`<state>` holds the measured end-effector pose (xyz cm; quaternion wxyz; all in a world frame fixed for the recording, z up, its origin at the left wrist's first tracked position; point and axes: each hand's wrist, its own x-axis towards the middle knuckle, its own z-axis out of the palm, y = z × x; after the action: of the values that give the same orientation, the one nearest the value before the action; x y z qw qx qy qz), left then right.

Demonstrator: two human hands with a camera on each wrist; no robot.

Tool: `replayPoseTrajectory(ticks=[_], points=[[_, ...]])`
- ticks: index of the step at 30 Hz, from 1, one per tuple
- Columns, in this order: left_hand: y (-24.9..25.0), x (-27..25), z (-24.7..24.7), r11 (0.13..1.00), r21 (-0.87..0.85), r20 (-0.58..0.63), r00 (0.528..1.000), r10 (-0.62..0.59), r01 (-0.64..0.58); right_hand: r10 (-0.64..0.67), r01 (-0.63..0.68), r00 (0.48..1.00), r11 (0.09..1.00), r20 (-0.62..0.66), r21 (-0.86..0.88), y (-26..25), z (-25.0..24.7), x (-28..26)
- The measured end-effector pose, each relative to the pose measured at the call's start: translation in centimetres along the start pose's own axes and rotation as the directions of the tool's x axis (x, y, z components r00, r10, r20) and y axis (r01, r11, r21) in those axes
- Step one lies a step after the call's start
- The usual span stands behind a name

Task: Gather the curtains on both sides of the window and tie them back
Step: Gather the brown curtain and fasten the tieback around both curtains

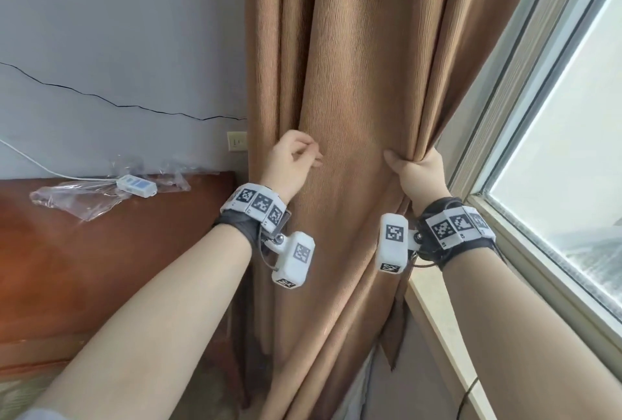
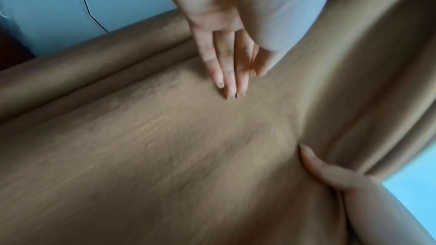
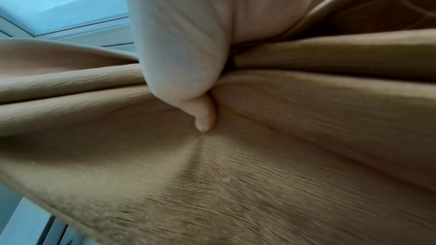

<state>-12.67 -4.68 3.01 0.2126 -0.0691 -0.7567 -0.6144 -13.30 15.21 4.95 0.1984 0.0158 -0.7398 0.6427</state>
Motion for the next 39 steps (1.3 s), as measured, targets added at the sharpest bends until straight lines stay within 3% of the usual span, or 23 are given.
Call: replayPoseTrajectory(ticks=[3,6,13,19,24,32,39], points=[[-0.5,1.9,-1.1,0.999,0.028,-0.26,0.965,0.022,-0.015,0.016,-0.016,1.0,0.999,0.002,0.028,0.0,-0.1,0.1],[-1.1,3.5,-1.5,0.995,0.102,-0.367,0.929,0.042,-0.005,0.012,-0.012,1.0,1.0,0.005,0.028,0.0,0.0,0.0],[-1.4,5.0,-0.9,0.978,0.157,-0.205,0.973,-0.104,0.137,0.026,-0.026,1.0,0.998,0.003,0.059,0.0,-0.2,-0.2],[-1.8,4.3,0.4,0.962,0.222,-0.061,0.987,-0.149,0.159,0.021,-0.022,1.0,0.998,0.013,0.06,-0.1,-0.2,-0.6],[-1.8,3.5,0.4,0.943,0.281,-0.144,0.979,-0.145,0.181,0.007,-0.007,1.0,1.0,-0.022,0.016,0.0,-0.9,-0.3],[-2.5,1.3,-5.5,0.914,0.368,-0.306,0.951,-0.055,0.171,-0.102,0.082,0.991,0.975,-0.088,-0.209,-0.1,0.8,-0.2],[-2.1,-0.5,-10.6,0.902,0.378,-0.46,0.888,-0.012,0.207,-0.018,-0.032,0.985,0.959,-0.172,-0.281,-0.3,3.4,-0.5]])
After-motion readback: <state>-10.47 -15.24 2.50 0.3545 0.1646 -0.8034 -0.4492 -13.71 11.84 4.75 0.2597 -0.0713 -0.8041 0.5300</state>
